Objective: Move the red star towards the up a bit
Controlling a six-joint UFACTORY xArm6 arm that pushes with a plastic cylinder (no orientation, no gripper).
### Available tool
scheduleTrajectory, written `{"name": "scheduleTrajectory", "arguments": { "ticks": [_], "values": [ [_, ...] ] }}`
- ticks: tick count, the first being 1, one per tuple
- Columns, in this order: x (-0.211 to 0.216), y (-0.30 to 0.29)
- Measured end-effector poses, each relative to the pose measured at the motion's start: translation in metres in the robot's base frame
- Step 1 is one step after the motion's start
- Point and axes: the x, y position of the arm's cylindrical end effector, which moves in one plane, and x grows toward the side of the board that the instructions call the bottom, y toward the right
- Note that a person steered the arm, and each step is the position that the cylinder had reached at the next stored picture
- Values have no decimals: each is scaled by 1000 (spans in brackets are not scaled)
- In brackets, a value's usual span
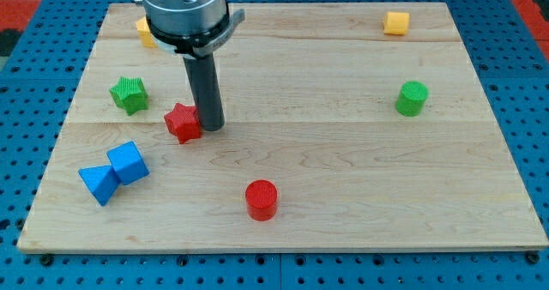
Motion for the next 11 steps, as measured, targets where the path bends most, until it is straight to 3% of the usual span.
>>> {"name": "scheduleTrajectory", "arguments": {
  "ticks": [1,2,3,4,6,9,10,11],
  "values": [
    [23,-28],
    [8,-58],
    [-29,-60],
    [-41,-55],
    [4,-88],
    [-88,-93],
    [-101,-82],
    [-100,-111]
  ]
}}
